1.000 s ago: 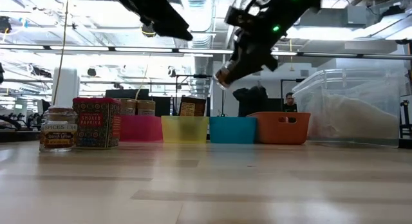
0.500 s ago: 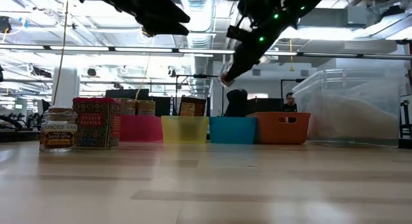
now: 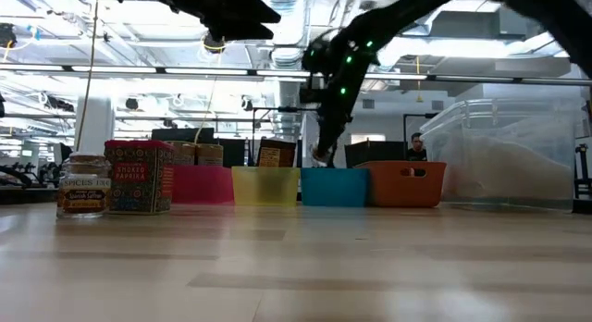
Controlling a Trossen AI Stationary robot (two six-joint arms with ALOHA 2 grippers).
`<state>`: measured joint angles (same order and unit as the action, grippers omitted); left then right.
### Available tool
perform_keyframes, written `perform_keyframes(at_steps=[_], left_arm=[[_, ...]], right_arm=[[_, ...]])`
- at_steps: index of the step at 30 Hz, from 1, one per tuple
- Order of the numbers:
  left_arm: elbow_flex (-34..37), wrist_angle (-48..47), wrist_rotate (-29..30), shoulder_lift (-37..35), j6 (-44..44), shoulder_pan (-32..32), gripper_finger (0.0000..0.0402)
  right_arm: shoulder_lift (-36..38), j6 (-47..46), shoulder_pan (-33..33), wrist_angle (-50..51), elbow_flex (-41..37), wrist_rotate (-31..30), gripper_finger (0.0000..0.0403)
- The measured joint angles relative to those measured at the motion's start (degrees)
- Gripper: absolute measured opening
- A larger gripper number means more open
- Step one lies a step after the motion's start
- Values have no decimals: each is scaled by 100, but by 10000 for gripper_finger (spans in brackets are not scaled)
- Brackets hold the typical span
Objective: Sort spices by type
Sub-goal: Put the brown spice bottle into the blue bin
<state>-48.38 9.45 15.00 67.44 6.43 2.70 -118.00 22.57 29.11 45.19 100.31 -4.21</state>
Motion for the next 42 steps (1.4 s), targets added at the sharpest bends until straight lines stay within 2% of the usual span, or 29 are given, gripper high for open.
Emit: perform_keyframes(at_steps=[5,11,17,22,28,33,42], left_arm=[[0,-321,84,2,-268,-41,302],[-2,-615,191,-86,-165,-292,302],[-15,-842,333,-282,-115,-525,302],[-11,-1149,370,-348,-221,-581,302],[-12,-1822,366,-613,-707,-627,302],[-13,-3255,332,-613,-1464,-1026,302],[-201,-4689,621,-403,-3446,-2319,302]], right_arm=[[-655,191,98,726,545,49,210],[-1028,295,239,952,734,29,229],[-1073,271,244,843,732,46,270],[-945,318,255,875,777,-4,284],[-324,277,281,764,817,95,286],[284,39,164,470,744,611,286],[2071,-81,-414,-1133,-886,721,286]])
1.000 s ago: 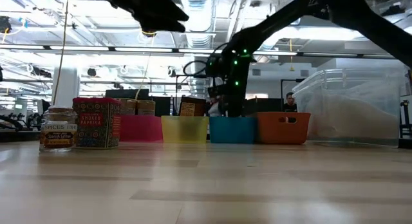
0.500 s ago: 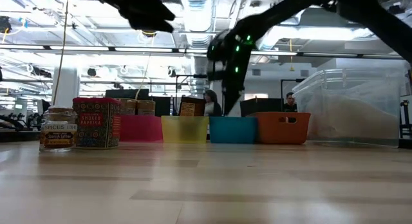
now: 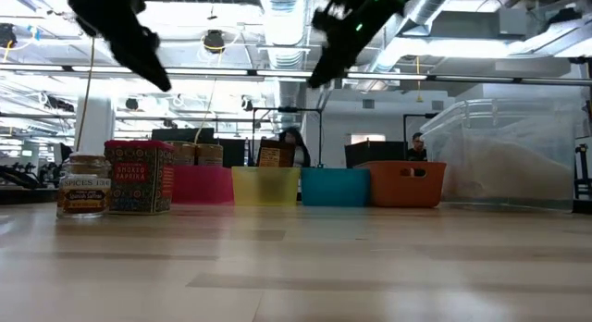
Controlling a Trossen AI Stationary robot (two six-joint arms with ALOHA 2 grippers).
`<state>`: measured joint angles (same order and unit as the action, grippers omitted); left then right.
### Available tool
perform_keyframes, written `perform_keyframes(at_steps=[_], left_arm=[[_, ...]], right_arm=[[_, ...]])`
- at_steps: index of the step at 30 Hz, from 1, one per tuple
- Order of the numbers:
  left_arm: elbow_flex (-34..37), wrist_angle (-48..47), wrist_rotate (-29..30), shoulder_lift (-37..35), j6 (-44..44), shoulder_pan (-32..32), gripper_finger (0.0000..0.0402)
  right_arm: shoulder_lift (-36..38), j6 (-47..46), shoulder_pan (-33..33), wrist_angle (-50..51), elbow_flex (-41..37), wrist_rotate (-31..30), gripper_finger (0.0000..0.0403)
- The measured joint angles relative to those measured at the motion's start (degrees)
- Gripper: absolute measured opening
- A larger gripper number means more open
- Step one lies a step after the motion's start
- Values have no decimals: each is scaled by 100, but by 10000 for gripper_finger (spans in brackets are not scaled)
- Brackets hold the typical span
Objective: Sort spices by type
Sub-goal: Put the brown spice bottle into the blue bin
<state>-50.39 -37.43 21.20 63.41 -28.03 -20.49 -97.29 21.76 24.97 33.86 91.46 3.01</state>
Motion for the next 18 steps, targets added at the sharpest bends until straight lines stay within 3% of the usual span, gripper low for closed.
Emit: perform_keyframes(at_steps=[7,10,14,18], left_arm=[[-283,-760,-288,93,-670,-758,295],[-280,-854,-633,292,-1110,-936,284],[-280,-874,-1019,645,-1761,-1076,270],[-280,-1101,-1138,1025,-2440,-1139,263]], right_arm=[[1267,-358,-393,-1039,-1438,-62,286],[1638,-440,-641,-1306,-1869,-588,286],[1952,-455,-1063,-1447,-2229,-1229,286],[2110,-584,-1435,-1466,-2253,-1343,286]])
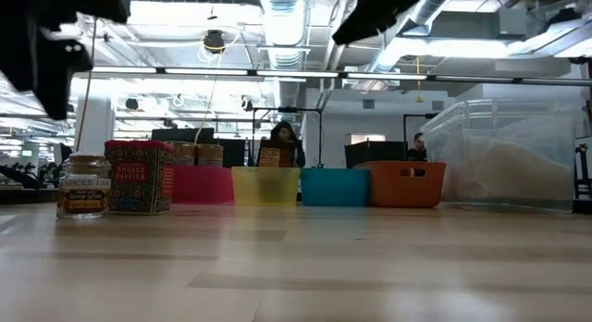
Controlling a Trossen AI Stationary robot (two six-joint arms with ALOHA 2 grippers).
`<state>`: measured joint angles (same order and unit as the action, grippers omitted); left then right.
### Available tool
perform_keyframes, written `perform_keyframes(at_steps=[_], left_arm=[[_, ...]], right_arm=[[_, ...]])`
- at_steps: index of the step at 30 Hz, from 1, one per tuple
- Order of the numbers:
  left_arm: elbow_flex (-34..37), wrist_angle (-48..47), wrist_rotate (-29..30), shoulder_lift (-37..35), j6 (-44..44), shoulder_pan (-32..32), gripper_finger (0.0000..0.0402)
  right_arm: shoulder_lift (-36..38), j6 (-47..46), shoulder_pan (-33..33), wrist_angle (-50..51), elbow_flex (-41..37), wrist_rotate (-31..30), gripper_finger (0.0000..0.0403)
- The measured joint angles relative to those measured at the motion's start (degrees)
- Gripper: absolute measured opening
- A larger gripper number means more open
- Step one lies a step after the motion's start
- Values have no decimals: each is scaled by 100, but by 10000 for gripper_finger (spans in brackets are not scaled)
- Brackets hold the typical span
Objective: Sort spices by type
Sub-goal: Put the brown spice bottle into the blue bin
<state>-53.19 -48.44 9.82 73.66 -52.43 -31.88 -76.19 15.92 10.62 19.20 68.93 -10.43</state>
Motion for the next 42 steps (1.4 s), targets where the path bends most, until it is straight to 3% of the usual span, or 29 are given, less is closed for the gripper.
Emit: perform_keyframes(at_steps=[4,10,33,37,42], left_arm=[[0,-556,-7,352,-779,2,262],[2,-965,647,738,-1322,25,262],[308,433,736,895,-294,644,259],[308,473,722,895,-132,645,234],[366,480,510,883,-117,645,175]], right_arm=[[18,-7,-287,-34,0,-21,286],[-4,5,-459,-157,0,-21,286],[-6,112,-390,-165,0,-23,286],[-8,108,-397,-95,0,-23,286],[-8,69,-455,-18,0,-23,286]])
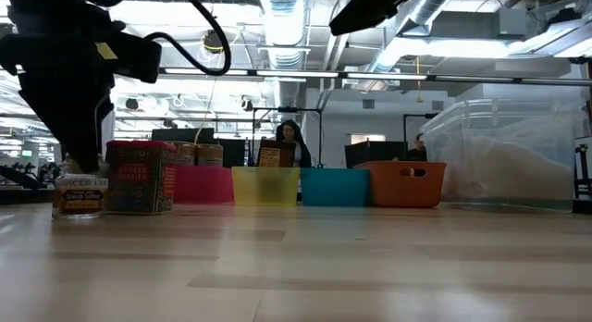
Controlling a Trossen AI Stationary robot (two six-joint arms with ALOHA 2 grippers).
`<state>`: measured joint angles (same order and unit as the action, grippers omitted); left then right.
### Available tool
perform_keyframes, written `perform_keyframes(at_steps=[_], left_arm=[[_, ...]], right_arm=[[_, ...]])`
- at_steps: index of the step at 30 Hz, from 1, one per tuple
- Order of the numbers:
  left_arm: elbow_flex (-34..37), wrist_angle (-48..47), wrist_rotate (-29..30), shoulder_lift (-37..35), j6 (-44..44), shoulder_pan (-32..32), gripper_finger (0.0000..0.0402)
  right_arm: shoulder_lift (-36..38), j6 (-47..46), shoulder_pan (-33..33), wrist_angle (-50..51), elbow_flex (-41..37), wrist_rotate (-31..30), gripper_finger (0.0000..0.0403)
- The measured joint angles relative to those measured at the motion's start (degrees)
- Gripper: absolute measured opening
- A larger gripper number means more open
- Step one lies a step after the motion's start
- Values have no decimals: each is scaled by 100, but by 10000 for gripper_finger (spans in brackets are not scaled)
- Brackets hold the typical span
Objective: Sort spices by type
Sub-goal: Put the brown spice bottle into the blue bin
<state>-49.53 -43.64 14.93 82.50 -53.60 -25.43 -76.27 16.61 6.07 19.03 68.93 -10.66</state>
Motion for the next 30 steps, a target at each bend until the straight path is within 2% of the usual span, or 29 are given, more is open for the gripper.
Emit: perform_keyframes(at_steps=[3,7,10,17,20,23,26,30], left_arm=[[126,37,-106,-9,-12,0,148],[198,331,-203,29,290,44,132],[113,701,-209,12,601,112,120],[-282,633,-204,2,1155,269,112],[-743,200,-318,1,1417,242,112],[-1310,-683,-440,0,1336,54,112],[-1744,-1533,-413,-3,1008,-287,116],[-1880,-2318,-465,-4,414,-860,126]], right_arm=[[0,-6,-47,39,0,0,286],[0,20,-44,31,1,1,286],[18,37,-42,38,1,0,286],[106,91,-107,81,11,0,286],[69,275,-249,192,11,2,286],[35,271,-371,254,7,4,286],[38,139,-442,321,5,2,286],[37,-231,-455,451,5,2,286]])
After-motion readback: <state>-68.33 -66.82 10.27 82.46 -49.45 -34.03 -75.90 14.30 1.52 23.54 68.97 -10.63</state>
